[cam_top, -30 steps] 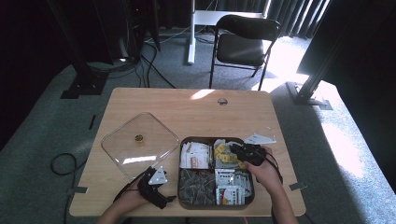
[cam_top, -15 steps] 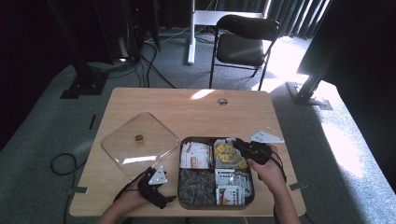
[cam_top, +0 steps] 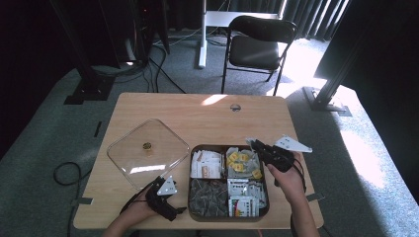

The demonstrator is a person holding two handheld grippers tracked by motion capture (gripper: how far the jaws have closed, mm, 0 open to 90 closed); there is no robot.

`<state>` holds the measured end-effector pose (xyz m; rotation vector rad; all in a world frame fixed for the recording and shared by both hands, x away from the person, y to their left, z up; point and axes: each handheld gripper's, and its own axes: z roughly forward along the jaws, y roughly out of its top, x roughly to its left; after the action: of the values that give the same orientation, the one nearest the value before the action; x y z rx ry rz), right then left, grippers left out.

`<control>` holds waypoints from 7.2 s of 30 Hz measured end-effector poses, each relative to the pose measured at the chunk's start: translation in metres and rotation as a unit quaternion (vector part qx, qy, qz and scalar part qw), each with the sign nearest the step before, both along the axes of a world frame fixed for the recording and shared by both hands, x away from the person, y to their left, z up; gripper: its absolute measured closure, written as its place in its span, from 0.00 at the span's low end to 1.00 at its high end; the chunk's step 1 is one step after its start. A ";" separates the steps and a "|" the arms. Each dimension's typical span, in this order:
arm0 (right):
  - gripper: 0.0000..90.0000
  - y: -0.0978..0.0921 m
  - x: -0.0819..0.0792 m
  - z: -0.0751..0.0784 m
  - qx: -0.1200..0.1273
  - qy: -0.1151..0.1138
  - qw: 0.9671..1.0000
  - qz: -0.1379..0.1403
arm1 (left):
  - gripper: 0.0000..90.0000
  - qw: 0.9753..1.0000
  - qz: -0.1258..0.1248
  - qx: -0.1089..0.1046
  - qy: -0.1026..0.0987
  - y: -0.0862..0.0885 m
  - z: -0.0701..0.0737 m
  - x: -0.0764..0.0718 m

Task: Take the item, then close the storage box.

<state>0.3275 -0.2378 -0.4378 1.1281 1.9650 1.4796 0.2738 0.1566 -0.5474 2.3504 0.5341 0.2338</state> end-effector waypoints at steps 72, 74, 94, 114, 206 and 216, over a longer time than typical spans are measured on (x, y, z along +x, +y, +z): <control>0.92 -0.094 0.045 0.003 0.023 0.026 0.991 -0.126 | 0.01 1.000 0.000 0.000 0.001 0.000 0.000 0.000; 0.92 -0.094 0.046 -0.001 0.022 0.032 0.991 -0.126 | 0.01 1.000 0.000 0.000 0.001 0.000 0.000 0.000; 0.79 -0.094 0.045 -0.022 0.014 0.065 0.990 -0.127 | 0.01 1.000 0.000 0.000 0.001 0.000 0.000 0.000; 0.43 -0.085 0.028 -0.014 0.037 0.012 0.997 -0.068 | 0.01 1.000 0.000 0.000 0.001 0.000 0.000 0.000; 0.22 -0.062 -0.023 -0.113 -0.161 0.127 0.979 0.014 | 0.01 1.000 0.007 0.000 0.000 0.000 0.000 -0.002; 0.22 -0.062 -0.023 -0.112 -0.161 0.127 0.979 0.014 | 0.01 1.000 0.027 0.011 0.003 0.003 0.005 -0.002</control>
<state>0.3046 -0.3000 -0.5503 1.1919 2.2979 1.0170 0.2713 0.1601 -0.5424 2.3612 0.6026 0.2588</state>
